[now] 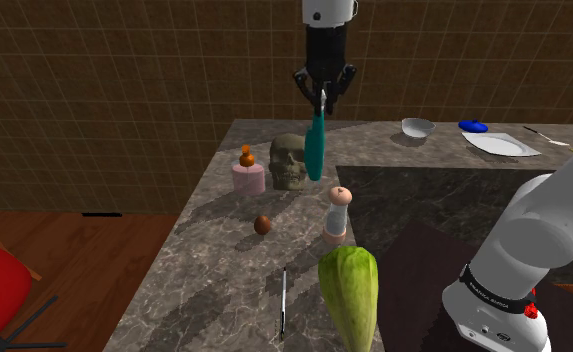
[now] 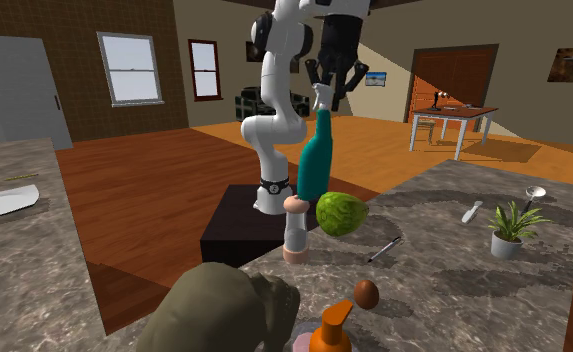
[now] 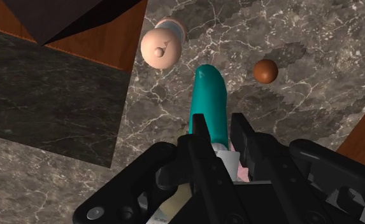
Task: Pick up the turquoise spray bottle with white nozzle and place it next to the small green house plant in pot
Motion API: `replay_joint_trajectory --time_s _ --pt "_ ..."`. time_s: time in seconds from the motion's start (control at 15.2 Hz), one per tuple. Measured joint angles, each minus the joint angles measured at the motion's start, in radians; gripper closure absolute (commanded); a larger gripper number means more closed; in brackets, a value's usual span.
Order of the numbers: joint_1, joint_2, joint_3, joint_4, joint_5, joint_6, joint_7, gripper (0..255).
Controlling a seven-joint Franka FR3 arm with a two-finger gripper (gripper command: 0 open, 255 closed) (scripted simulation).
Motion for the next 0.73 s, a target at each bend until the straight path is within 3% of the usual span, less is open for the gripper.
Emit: replay_joint_trajectory --time_s 0.73 --pt "-0.007 0.057 0.007 0.206 -0.02 -0.153 0.003 255"
